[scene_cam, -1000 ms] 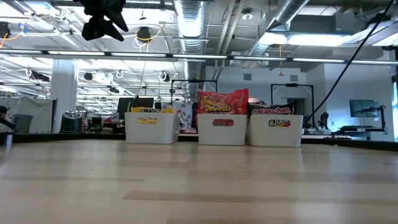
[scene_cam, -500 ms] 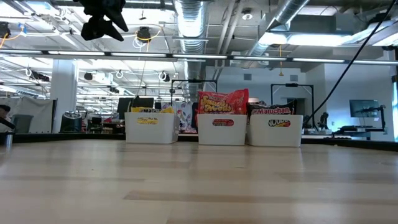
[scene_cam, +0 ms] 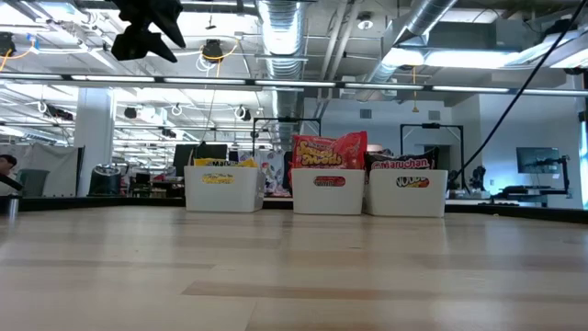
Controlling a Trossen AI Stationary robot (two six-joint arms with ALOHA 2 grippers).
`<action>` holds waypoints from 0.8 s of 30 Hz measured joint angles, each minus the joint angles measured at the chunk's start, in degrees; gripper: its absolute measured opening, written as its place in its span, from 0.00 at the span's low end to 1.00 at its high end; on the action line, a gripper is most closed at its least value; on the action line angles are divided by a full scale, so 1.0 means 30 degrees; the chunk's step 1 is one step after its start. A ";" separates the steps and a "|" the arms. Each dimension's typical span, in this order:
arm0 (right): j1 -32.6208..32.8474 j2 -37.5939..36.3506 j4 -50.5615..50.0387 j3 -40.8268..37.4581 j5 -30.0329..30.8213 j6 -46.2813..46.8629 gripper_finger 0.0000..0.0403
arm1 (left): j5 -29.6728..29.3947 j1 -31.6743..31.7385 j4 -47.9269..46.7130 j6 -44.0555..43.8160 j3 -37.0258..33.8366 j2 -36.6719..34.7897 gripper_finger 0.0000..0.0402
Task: Sort Maruchan noodles
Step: Put the yellow noodle pack into the left white bin
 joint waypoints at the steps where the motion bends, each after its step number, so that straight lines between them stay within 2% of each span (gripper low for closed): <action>1: -0.0113 0.0001 -0.0047 0.0148 0.0453 -0.0031 0.01 | 0.0179 0.0000 -0.0059 0.0182 0.0000 0.0000 0.35; 6: -0.1036 0.0007 -0.0060 0.0763 0.1460 -0.1356 0.01 | 0.0425 -0.0007 -0.0189 0.0143 0.0007 0.0217 0.41; 12: -0.2794 -0.0015 -0.0176 0.1863 0.2385 -0.4637 0.01 | 0.1019 -0.0135 -0.0189 -0.2656 0.0007 0.1391 0.45; 24: -0.7019 -0.0066 -0.0781 0.4858 0.3453 -1.2558 0.00 | 0.3462 -0.3258 0.1784 -0.5695 0.0007 0.3630 0.44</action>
